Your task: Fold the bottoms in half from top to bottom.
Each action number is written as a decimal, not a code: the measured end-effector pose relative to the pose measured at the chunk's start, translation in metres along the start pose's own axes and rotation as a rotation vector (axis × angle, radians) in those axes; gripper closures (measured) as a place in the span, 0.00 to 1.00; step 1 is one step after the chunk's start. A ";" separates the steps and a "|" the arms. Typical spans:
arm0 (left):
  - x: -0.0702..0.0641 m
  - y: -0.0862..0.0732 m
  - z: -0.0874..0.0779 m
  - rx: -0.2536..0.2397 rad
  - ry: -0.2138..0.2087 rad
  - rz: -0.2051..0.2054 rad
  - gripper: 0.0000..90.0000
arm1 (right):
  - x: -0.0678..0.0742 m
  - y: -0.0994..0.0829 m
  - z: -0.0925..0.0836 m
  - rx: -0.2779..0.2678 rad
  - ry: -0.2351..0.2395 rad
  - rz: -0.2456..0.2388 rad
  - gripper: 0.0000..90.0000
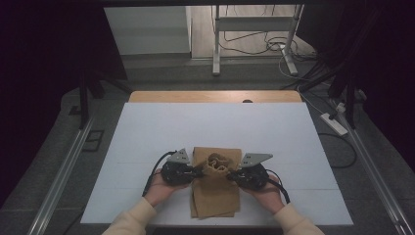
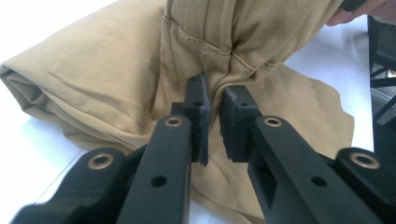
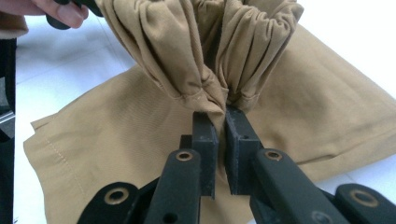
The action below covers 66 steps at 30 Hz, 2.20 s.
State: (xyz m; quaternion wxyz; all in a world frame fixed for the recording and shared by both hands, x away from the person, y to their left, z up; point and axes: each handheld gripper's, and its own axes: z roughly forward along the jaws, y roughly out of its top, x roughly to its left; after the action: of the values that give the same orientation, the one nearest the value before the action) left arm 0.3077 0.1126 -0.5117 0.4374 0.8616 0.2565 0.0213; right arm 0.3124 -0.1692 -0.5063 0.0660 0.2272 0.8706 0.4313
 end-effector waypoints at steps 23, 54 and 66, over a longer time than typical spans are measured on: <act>-0.008 -0.017 -0.009 0.003 0.032 -0.001 0.54 | 0.013 -0.013 -0.013 0.009 -0.008 -0.014 0.64; 0.028 0.000 -0.021 -0.059 0.132 -0.164 0.33 | -0.023 -0.005 -0.017 0.009 -0.123 0.087 0.44; 0.051 0.019 -0.001 -0.014 0.168 -0.184 0.32 | -0.044 0.011 -0.002 0.013 -0.163 0.093 0.44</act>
State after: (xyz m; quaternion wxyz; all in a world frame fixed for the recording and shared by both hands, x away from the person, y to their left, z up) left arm 0.3593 0.1275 -0.5057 0.4205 0.8266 0.3700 0.0551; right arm 0.3548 -0.1846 -0.5002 0.1153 0.3022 0.8536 0.4085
